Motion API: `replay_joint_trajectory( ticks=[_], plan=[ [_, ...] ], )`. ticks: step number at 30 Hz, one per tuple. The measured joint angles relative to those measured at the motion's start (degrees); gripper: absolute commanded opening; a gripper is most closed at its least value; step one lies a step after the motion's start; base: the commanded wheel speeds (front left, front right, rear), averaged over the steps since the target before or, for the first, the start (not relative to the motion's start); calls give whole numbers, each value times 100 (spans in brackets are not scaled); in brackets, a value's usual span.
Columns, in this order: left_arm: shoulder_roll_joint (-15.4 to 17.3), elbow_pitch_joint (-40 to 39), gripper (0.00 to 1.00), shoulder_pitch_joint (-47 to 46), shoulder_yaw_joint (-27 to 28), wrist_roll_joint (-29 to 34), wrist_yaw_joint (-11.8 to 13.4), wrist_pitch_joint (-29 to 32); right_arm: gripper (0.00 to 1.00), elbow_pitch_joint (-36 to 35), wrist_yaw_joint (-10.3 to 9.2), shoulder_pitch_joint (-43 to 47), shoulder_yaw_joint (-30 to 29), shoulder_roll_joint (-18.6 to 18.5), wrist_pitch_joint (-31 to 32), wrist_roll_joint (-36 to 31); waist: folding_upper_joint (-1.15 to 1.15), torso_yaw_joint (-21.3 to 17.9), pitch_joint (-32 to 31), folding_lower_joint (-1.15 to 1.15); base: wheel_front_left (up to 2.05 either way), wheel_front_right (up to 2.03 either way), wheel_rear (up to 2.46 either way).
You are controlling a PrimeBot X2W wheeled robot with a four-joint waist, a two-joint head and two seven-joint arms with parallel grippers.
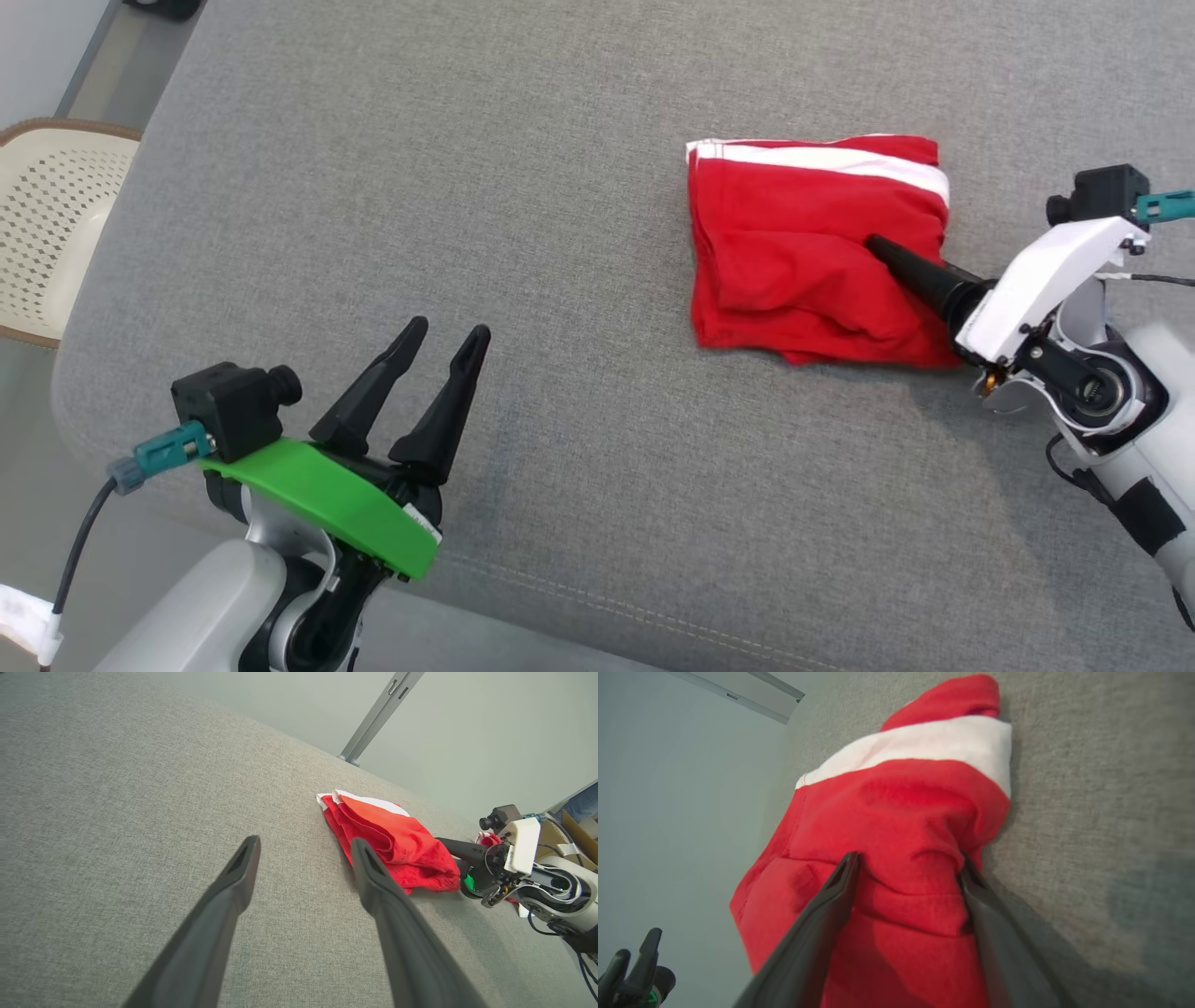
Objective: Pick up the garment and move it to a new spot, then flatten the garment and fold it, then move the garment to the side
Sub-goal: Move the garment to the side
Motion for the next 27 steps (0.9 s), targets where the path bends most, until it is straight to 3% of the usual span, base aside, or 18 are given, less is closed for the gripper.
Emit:
replay_joint_trajectory(
  ticks=[1, 7, 12, 20, 27],
  plan=[
    [-2, 10, 100, 0, -1, 32, 0, 0, 0, -9, 36, -10, 16, 19, 0, -22, 0, 9, -1, 0, 0, 0, 0],
    [26, 252, 100, 26, 133, 165, 0, -66, 0, -172, 369, -271, 226, -11, 0, -316, 0, -32, -76, 0, 0, 0, 0],
    [118, 431, 100, 160, 203, 276, 0, -99, 0, -225, 470, -309, 380, -299, 30, -595, 0, -142, -178, 0, 0, 0, 0],
    [136, 695, 100, 421, 242, 428, 0, -288, 0, -131, 475, -212, 314, -1259, 160, -790, 0, -458, -478, 0, 0, 0, 0],
    [-42, 960, 100, 716, 388, 676, 0, -566, 0, -46, 436, -200, 192, -1686, 241, -853, 0, -782, -760, 0, 0, 0, 0]
  ],
)
